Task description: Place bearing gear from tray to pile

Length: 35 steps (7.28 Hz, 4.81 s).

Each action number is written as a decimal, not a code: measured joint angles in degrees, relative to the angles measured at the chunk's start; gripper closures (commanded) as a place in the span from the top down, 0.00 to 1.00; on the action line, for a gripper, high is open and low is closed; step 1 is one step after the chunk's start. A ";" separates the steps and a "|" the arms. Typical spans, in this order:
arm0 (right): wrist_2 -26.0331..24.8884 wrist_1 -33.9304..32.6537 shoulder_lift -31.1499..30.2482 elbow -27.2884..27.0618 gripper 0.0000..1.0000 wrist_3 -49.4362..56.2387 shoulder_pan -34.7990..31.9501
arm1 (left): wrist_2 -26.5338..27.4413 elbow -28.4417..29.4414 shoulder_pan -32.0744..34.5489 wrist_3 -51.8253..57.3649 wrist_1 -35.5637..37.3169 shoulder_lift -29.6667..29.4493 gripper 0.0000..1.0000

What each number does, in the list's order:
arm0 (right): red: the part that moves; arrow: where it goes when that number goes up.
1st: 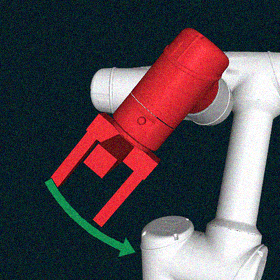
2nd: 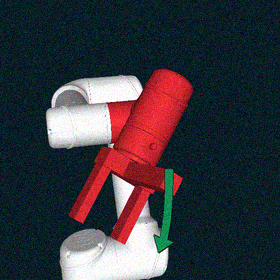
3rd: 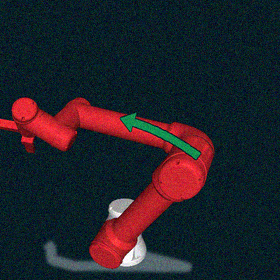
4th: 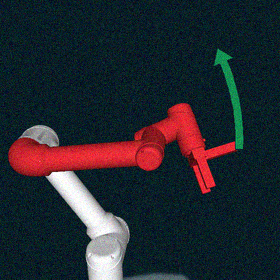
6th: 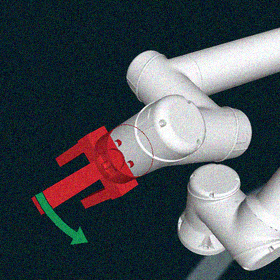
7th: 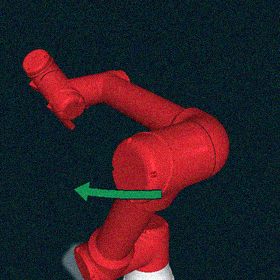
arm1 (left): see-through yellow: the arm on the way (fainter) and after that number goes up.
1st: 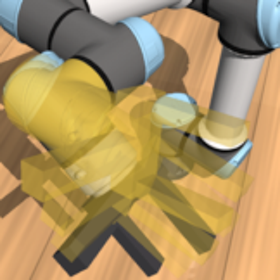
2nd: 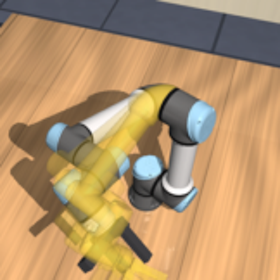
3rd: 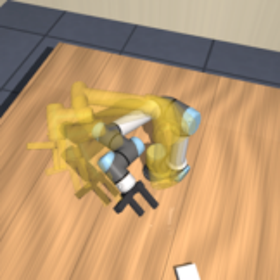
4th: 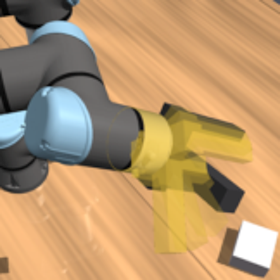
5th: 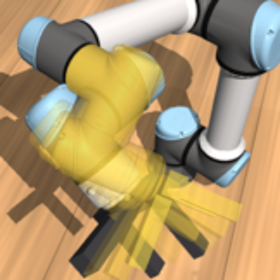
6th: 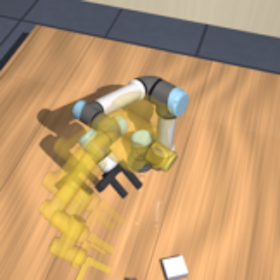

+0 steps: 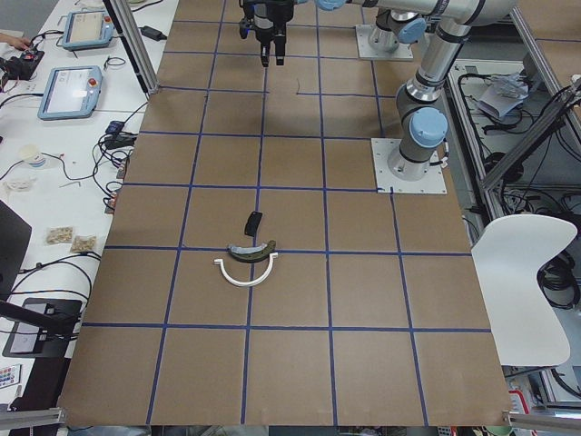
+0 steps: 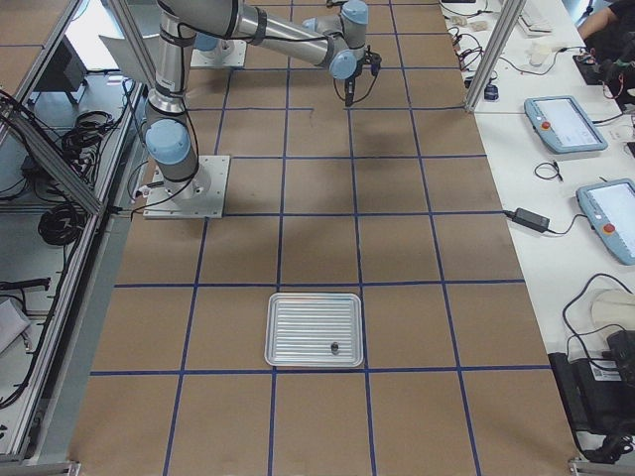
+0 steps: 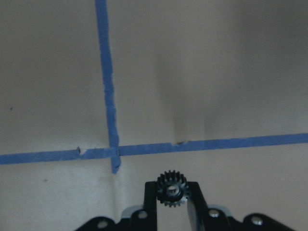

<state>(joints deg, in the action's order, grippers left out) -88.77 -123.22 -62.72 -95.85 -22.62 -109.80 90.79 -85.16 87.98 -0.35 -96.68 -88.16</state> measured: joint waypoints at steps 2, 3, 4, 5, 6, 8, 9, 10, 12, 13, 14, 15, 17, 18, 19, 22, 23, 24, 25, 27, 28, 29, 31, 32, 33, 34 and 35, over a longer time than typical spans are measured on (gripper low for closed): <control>3.06 -2.45 1.98 -0.04 0.99 -0.09 -0.36 | 0.00 0.00 0.00 0.00 0.00 0.01 1.00; 3.21 -2.76 2.27 -0.03 1.00 0.27 -0.53 | 0.03 0.00 0.00 0.04 -0.02 0.02 1.00; 2.96 -2.92 2.03 0.08 1.00 1.39 -0.31 | 0.06 -0.10 0.00 0.28 -0.10 -0.02 1.00; 2.75 -2.55 0.65 0.21 1.00 4.31 0.77 | -0.07 -0.32 0.00 0.55 0.02 -0.24 1.00; 2.29 -0.61 -2.43 0.26 1.00 8.06 3.27 | -0.49 -0.69 0.17 0.32 0.38 -0.97 1.00; 0.29 6.23 -10.52 -0.02 1.00 18.00 12.59 | -1.96 -3.68 3.33 -3.29 5.15 -4.20 1.00; -1.97 9.35 -13.37 -0.16 1.00 25.19 18.77 | -3.97 -6.14 6.51 -8.14 12.63 -6.93 1.00; -4.08 11.13 -14.95 -0.25 1.00 33.26 25.63 | -5.90 -8.60 10.10 -12.70 21.57 -10.85 1.00; -5.01 10.40 -14.55 -0.30 1.00 56.07 41.38 | -6.99 -10.90 17.50 -20.91 36.42 -20.53 1.00; -5.04 7.71 -12.83 -0.16 1.00 67.36 47.65 | -5.93 -11.03 20.64 -24.21 40.35 -24.41 1.00; -5.24 4.88 -10.38 0.16 1.00 77.29 52.41 | -3.44 -11.20 23.03 -26.09 42.22 -27.86 1.00; -5.18 2.47 -8.00 0.42 1.00 84.74 56.93 | -1.39 -11.24 24.43 -27.24 43.58 -30.70 1.00; -4.29 -0.85 -3.68 1.55 1.00 94.82 66.56 | -0.20 -10.77 25.22 -28.32 48.06 -34.56 0.91; -3.59 -1.92 -1.35 2.65 0.98 98.54 70.29 | -0.01 -10.66 25.28 -28.31 49.17 -35.41 0.76; -3.27 -3.09 0.98 3.91 0.96 102.08 73.10 | 0.13 -10.88 25.32 -28.28 49.50 -35.44 0.66; -2.78 -3.95 5.10 5.70 0.95 107.65 77.84 | 0.23 -11.28 25.60 -28.43 49.37 -35.60 0.06; -2.25 -4.19 5.92 5.83 0.95 108.74 78.06 | 0.18 -10.98 25.60 -28.39 49.42 -35.69 0.01; -1.55 -5.15 6.89 5.92 0.95 109.64 78.15 | 0.18 -10.74 25.57 -28.19 49.36 -35.63 0.00; -1.14 -6.66 7.94 5.92 0.95 110.00 78.20 | 1.08 -10.60 25.42 -27.71 49.18 -35.24 0.00; -0.89 -7.97 9.16 5.92 0.92 109.91 78.25 | 3.63 -10.38 22.71 -23.61 46.14 -32.44 0.00; -0.83 -8.11 9.35 5.86 0.82 109.78 78.24 | 3.04 -10.46 18.23 -18.55 42.53 -29.50 0.00; -0.82 -8.15 9.41 5.81 0.59 109.67 78.20 | 2.02 -10.99 12.05 -11.83 38.47 -26.06 0.00; -0.92 -8.18 9.45 5.77 0.42 109.43 78.17 | 1.02 -14.28 -2.65 6.16 33.30 -20.15 0.00; -0.95 -8.17 9.45 5.76 0.41 109.32 78.19 | 0.89 -16.40 -10.51 15.97 32.71 -18.38 0.00; -0.96 -8.18 9.43 5.76 0.34 109.20 78.21 | 0.35 -18.44 -18.36 25.61 32.68 -17.59 0.00; -1.01 -8.18 9.40 5.76 0.29 108.88 78.24 | -0.82 -20.16 -25.07 32.68 32.95 -17.71 0.00; -1.12 -8.18 9.36 5.76 0.26 108.22 78.25 | -1.90 -21.49 -30.46 37.32 33.36 -18.45 0.03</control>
<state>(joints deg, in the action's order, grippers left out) -89.89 -131.39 -53.36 -90.09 85.60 -31.56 88.89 -106.65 57.51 36.97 -63.32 -106.62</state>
